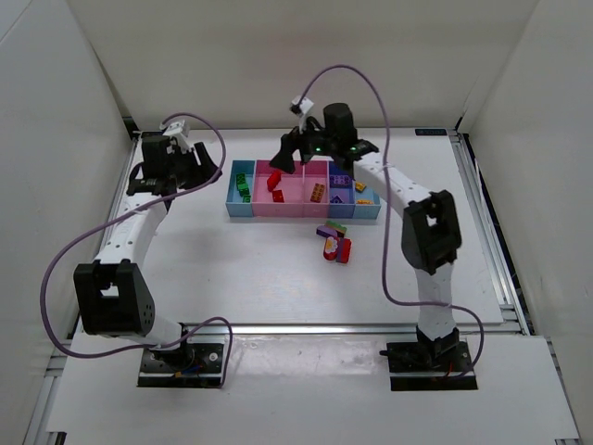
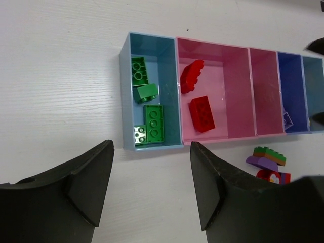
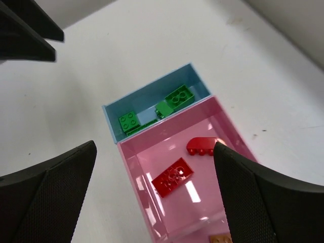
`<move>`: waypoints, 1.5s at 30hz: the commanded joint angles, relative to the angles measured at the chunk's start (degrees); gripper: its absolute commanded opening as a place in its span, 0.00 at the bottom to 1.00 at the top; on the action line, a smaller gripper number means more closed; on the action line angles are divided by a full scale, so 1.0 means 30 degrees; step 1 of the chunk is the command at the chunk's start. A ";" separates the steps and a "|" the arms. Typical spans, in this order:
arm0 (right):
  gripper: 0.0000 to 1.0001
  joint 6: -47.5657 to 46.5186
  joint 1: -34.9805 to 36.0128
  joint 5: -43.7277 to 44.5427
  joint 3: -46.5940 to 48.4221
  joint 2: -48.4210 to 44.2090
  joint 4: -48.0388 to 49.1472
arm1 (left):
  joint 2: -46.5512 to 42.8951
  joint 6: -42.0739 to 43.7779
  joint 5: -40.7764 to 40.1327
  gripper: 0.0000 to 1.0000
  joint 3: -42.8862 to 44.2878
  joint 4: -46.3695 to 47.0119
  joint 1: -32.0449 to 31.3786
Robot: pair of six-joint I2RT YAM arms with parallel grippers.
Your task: Sort the legos into containers by color
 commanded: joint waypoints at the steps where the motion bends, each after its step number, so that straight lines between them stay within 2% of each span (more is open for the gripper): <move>1: 0.99 -0.0240 -0.0401 0.0427 -0.2721 -0.3077 0.3721 | -0.0612 0.0117 0.1490 0.72 -0.0227 0.0857 -0.0896; 4: 0.99 -0.0442 -0.1017 0.0338 -0.6469 -0.5362 0.5627 | -0.0318 0.1082 0.2486 0.71 -0.0227 0.1062 -0.1400; 11: 0.99 -0.2054 -0.2394 -0.0570 -1.2619 -1.0221 0.4612 | 0.1143 0.4097 0.5415 0.66 0.0795 0.0070 -0.4733; 15: 0.99 -0.3080 -0.2804 -0.0369 -1.4880 -1.2542 0.3616 | 0.1996 0.7287 0.7083 0.64 0.1294 -0.1365 -0.6639; 16: 0.99 -0.3110 -0.3153 -0.0335 -1.5177 -1.2981 0.3351 | 0.2258 0.8977 0.7986 0.63 0.1470 -0.2007 -0.6936; 19: 0.99 -0.3315 -0.3857 0.0162 -1.6086 -1.4823 0.2237 | 0.3196 1.1270 0.9571 0.62 0.2086 -0.3885 -0.7670; 22: 0.99 -0.2877 -0.4501 0.0397 -1.6729 -1.6288 0.0743 | 0.3433 1.2271 0.9957 0.60 0.1766 -0.4064 -0.8285; 26: 0.99 -0.2789 -0.4738 0.0923 -1.8195 -1.8284 -0.0138 | 0.3199 1.5546 1.0660 0.60 0.0947 -0.4532 -0.9281; 30: 0.99 -0.2962 -0.4740 0.1043 -1.9368 -1.9313 0.0475 | 0.3256 1.5646 0.9813 0.60 0.0476 -0.4533 -1.0336; 32: 0.99 -0.3343 -0.4739 -0.0270 -2.0215 -1.9139 0.1848 | 0.3316 1.5150 0.9346 0.60 0.0564 -0.4417 -1.0512; 34: 0.99 -0.4628 -0.4739 -0.2285 -2.0658 -1.8525 0.2875 | 0.3082 1.4972 0.8993 0.61 0.0418 -0.4183 -1.0513; 37: 0.99 -0.6007 -0.4213 -0.3320 -2.0745 -1.7207 0.3607 | 0.2324 1.4620 0.8172 0.62 -0.0050 -0.3599 -1.0484; 38: 0.99 -0.6069 -0.4182 -0.4251 -2.1239 -1.6943 0.5149 | 0.2001 1.4445 0.7968 0.62 -0.0603 -0.3218 -1.0484; 43: 0.99 -0.7852 -0.3217 -0.5783 -2.1858 -1.5213 0.7679 | 0.0534 1.2632 0.6535 0.65 -0.2393 -0.1019 -1.0484; 45: 0.99 -0.9521 -0.2517 -0.5755 -2.2123 -1.4950 0.8152 | 0.0036 1.2161 0.5947 0.67 -0.2861 -0.0492 -1.0513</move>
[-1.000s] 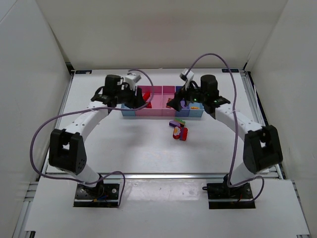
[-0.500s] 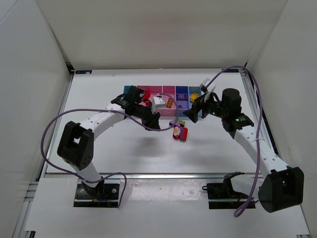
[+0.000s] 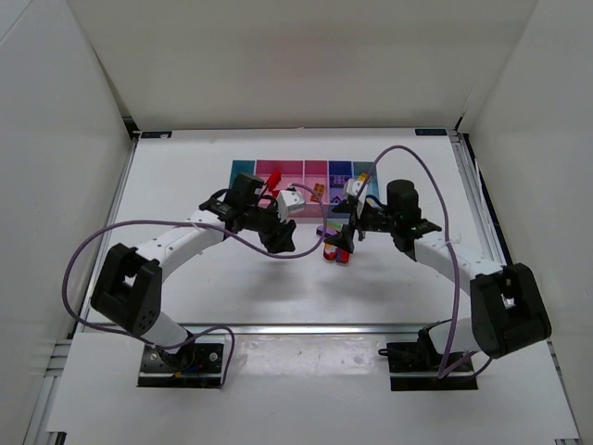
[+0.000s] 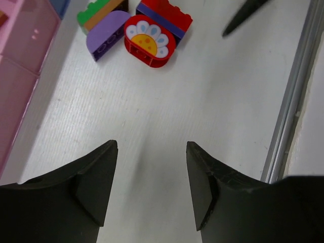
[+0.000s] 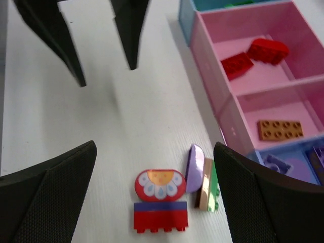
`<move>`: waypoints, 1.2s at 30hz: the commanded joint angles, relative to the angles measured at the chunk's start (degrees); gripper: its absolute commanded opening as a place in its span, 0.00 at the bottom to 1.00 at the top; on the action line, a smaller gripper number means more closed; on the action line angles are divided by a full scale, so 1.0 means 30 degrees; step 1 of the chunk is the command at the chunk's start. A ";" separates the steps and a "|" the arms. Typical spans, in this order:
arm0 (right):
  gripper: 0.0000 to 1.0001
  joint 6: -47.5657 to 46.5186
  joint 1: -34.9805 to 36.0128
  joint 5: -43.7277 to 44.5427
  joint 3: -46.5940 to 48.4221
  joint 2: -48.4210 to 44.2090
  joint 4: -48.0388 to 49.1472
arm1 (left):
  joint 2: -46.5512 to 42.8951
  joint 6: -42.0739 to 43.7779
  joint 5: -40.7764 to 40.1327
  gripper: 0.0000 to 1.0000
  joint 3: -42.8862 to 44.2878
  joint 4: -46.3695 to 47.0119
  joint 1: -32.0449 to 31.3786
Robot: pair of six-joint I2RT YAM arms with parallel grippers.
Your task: Sort the legos into containers by color
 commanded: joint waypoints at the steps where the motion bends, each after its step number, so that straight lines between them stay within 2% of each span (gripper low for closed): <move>1: 0.99 -0.2902 0.0846 -0.1594 -0.0223 0.0329 0.2870 | -0.1742 -0.1500 -0.1637 0.68 -0.0641 0.1877 0.0015; 6: 0.99 -0.3024 0.0964 -0.2474 0.0421 0.0917 0.2258 | -0.2682 -0.2324 -0.3282 0.73 -0.1552 0.3578 -0.0014; 9: 0.99 -0.2905 0.0964 -0.2213 0.0336 0.0596 0.2080 | -0.2303 -0.2384 -0.2497 0.71 -0.1405 0.3521 -0.0072; 15: 0.99 -0.4047 0.1140 0.0687 -0.1014 -0.1863 0.0849 | -0.0517 0.0279 -0.0473 0.65 -0.0879 0.4134 -0.1010; 17: 0.99 -0.4339 0.1081 0.1185 -0.1306 -0.2947 -0.0581 | 0.0273 0.1186 0.0343 0.63 -0.0411 0.4106 -0.1157; 25: 0.99 -0.2819 0.0876 0.3937 -0.2097 -0.6491 -0.3453 | 0.4226 0.4118 0.1637 0.58 0.1873 0.4516 -0.1128; 32: 0.99 -0.2203 0.0672 0.4967 -0.2244 -0.7520 -0.4394 | 0.6486 0.6374 0.2750 0.51 0.3837 0.3756 -0.0776; 36: 0.99 -0.1910 -0.0147 0.5084 -0.2244 -0.7754 -0.4512 | 0.7307 0.7225 0.2927 0.54 0.4482 0.3754 -0.0776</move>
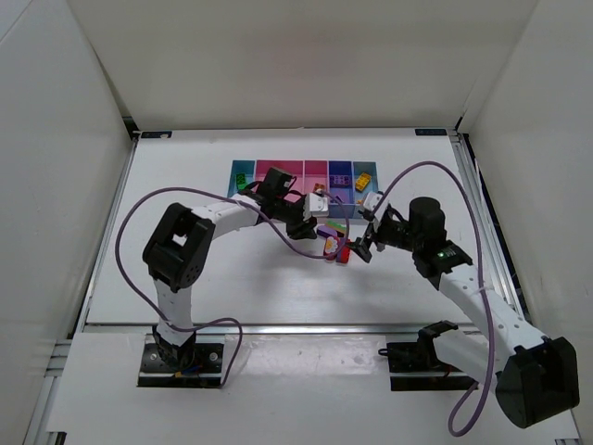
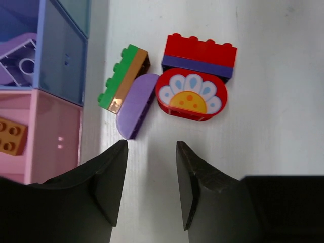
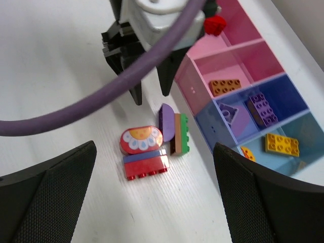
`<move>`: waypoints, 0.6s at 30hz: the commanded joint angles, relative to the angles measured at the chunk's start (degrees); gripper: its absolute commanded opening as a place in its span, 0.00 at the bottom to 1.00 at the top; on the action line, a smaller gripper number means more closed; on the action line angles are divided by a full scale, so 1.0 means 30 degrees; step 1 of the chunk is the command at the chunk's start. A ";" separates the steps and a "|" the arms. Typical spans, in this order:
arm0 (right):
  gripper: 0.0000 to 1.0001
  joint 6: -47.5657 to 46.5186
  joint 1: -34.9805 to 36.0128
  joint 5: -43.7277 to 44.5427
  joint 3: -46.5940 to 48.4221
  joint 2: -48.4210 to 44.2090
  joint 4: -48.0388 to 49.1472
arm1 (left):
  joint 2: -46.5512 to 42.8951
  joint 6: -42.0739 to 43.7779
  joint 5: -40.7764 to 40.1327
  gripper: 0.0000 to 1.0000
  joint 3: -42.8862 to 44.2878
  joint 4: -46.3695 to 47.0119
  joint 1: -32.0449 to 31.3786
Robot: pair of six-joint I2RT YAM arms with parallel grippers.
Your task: Sort the legos into containers by color
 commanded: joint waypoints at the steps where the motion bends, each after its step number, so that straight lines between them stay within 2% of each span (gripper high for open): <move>1: 0.99 0.0720 -0.0717 0.0487 -0.0160 -0.0491 -0.0192 | 0.0212 0.1412 0.1091 0.55 0.0942 -0.0253 0.0062; 18: 0.99 0.1513 -0.2124 0.0604 -0.0043 -0.0785 -0.0748 | 0.3316 0.2087 0.1120 0.57 0.4076 -0.0780 0.0091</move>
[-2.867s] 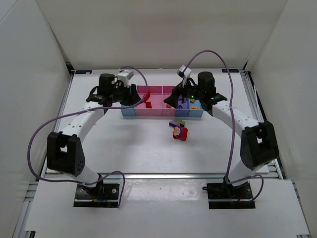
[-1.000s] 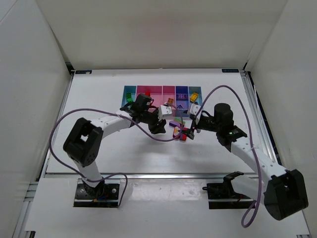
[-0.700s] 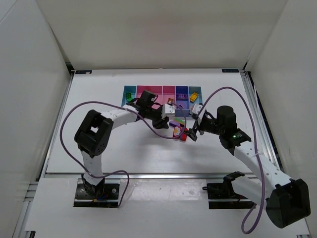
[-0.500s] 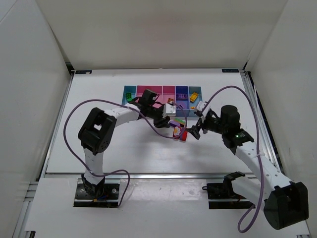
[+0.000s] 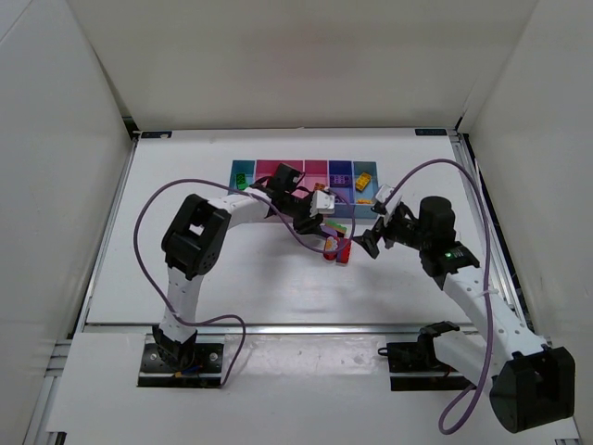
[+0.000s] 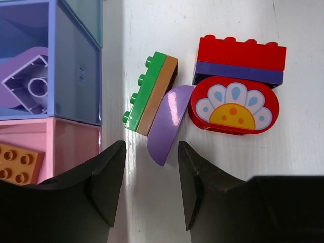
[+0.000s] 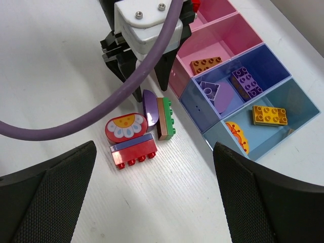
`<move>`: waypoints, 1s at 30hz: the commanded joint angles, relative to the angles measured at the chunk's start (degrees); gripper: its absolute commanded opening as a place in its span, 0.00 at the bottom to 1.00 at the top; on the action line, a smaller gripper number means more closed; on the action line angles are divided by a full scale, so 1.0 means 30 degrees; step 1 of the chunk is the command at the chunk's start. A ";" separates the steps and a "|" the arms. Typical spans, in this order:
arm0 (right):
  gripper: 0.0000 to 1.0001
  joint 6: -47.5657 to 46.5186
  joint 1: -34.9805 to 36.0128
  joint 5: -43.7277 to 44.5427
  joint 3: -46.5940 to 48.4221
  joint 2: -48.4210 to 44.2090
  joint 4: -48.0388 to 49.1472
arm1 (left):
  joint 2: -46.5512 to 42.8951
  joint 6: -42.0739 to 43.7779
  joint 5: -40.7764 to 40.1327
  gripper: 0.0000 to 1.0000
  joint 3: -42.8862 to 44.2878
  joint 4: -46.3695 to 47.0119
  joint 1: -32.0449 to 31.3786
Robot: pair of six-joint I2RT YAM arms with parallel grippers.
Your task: Sort the legos into containers by color
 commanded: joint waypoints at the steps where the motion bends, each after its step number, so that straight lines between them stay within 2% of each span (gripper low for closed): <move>1: 0.99 0.0246 -0.0244 0.0021 -0.0007 -0.0107 -0.0049 | 0.0039 0.0251 0.0719 0.56 0.0902 -0.0372 0.0025; 14: 0.99 0.0157 -0.0773 -0.0213 -0.0065 0.0450 0.0185 | 0.0508 0.0133 0.1217 0.48 0.1459 -0.0899 0.0025; 30: 0.99 0.0246 -0.0773 -0.0243 -0.0036 0.0743 0.0186 | 0.0655 0.0543 0.0633 0.47 0.2015 -0.2540 -0.0502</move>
